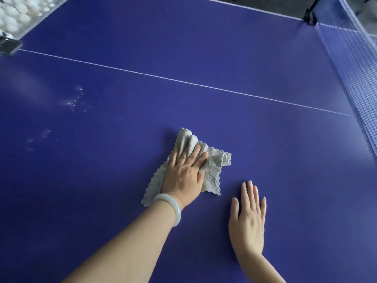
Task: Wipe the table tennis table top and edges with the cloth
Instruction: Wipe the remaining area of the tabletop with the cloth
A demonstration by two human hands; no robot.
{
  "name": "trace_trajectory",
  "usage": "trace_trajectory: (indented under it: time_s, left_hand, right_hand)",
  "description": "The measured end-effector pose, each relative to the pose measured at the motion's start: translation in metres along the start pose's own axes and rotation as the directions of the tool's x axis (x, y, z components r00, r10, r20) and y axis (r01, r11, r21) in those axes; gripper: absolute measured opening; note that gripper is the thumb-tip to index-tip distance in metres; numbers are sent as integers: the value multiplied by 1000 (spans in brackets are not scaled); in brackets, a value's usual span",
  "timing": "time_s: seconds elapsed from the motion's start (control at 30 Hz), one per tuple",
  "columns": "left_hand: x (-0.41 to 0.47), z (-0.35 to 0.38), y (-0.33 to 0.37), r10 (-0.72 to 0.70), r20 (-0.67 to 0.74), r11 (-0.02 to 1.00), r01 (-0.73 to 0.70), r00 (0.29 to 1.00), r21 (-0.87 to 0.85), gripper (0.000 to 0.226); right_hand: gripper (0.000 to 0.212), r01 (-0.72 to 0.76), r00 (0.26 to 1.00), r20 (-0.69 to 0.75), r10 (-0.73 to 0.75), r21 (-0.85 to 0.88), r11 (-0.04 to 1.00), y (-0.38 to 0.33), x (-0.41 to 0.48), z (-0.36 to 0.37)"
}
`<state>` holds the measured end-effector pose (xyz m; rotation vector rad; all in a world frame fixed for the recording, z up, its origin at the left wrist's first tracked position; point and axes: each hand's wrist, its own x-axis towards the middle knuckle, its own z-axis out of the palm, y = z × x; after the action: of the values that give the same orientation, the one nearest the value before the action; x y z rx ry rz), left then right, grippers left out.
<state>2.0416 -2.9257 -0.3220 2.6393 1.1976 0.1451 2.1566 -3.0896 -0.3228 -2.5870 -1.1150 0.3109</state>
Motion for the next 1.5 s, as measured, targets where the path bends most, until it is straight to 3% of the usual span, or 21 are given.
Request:
trace_trajectory:
  time_s: [0.07, 0.17, 0.3, 0.37, 0.43, 0.5, 0.53, 0.63, 0.73, 0.8, 0.87, 0.93, 1.0, 1.07, 1.13, 1.2, 1.27, 1.33, 1.43, 1.5]
  left_hand:
    - [-30, 1, 21, 57, -22, 998, -57, 998, -5, 60]
    - [-111, 10, 52, 266, -26, 963, -267, 964, -36, 74]
    - [-148, -6, -3, 373, -123, 918, -385, 920, -93, 53]
    - [-131, -24, -52, 231, -123, 973, -229, 965, 34, 52]
    - [-106, -39, -99, -38, -118, 980, 60, 992, 188, 57]
    - [-88, -51, -107, -273, -110, 947, 287, 956, 141, 59]
    - [-87, -52, -94, -297, -131, 945, 311, 946, 99, 58]
    - [-122, -25, -12, -19, -198, 998, 30, 980, 53, 62]
    - [-184, 11, 63, 191, -98, 976, -199, 977, -83, 65]
    - [-207, 17, 64, 270, -90, 951, -280, 959, -130, 52]
    - [-213, 10, 29, 285, -150, 946, -303, 947, -112, 56]
    - [-208, -9, -25, 143, -151, 990, -143, 978, 11, 65]
    - [-197, -26, -80, -110, -163, 980, 134, 980, 144, 61]
    - [-186, -36, -109, -376, -161, 912, 395, 912, 109, 59]
    - [-176, -38, -99, -517, -159, 851, 524, 841, 7, 59]
    - [-178, -35, -62, -409, -222, 905, 424, 885, 23, 62]
    - [-201, -19, -4, -116, -240, 989, 135, 964, 65, 63]
    - [-241, 3, 53, 87, -145, 995, -92, 986, -28, 67]
    - [-274, 21, 60, 226, -61, 972, -229, 972, -53, 68]
    - [-273, 13, 27, 183, -90, 982, -187, 979, -38, 70]
  right_hand:
    - [53, 8, 1000, -13, -7, 47, 999, -1, 0, -2]
    - [52, 6, 1000, -17, -5, 71, 997, -1, -1, -2]
    - [57, 7, 1000, -28, -7, -19, 1000, -1, -1, 1]
    - [61, 14, 1000, -24, -17, -99, 995, -2, -2, 4]
    - [64, 19, 999, -29, -24, -155, 988, -3, -3, 6]
    - [65, 9, 999, -35, -16, -191, 982, -4, -2, 8]
    - [65, 7, 999, -36, -15, -203, 979, -4, -2, 9]
    - [65, 6, 999, -32, -13, -212, 977, -4, 1, 8]
    - [65, 5, 1000, -15, -9, -195, 981, -3, 3, 7]
    - [64, 11, 1000, -22, -15, -177, 984, -2, 3, 8]
    - [64, 12, 1000, -27, -16, -171, 985, -2, 1, 8]
    - [64, 19, 999, -32, -24, -164, 986, -2, -1, 8]
    - [63, 21, 999, -36, -27, -154, 988, -2, -1, 7]
    - [64, 23, 999, -35, -29, -146, 989, -1, -1, 8]
    - [64, 29, 998, -42, -35, -130, 991, 0, -1, 8]
    - [64, 39, 998, -51, -45, -117, 992, 1, -1, 8]
    - [64, 47, 997, -56, -53, -107, 993, 1, -2, 8]
    - [63, 56, 997, -48, -61, -103, 993, 3, -1, 7]
    - [64, 95, 995, -22, -100, -148, 984, 6, -1, 8]
    - [64, 105, 994, -1, -107, -197, 975, 4, -1, 10]
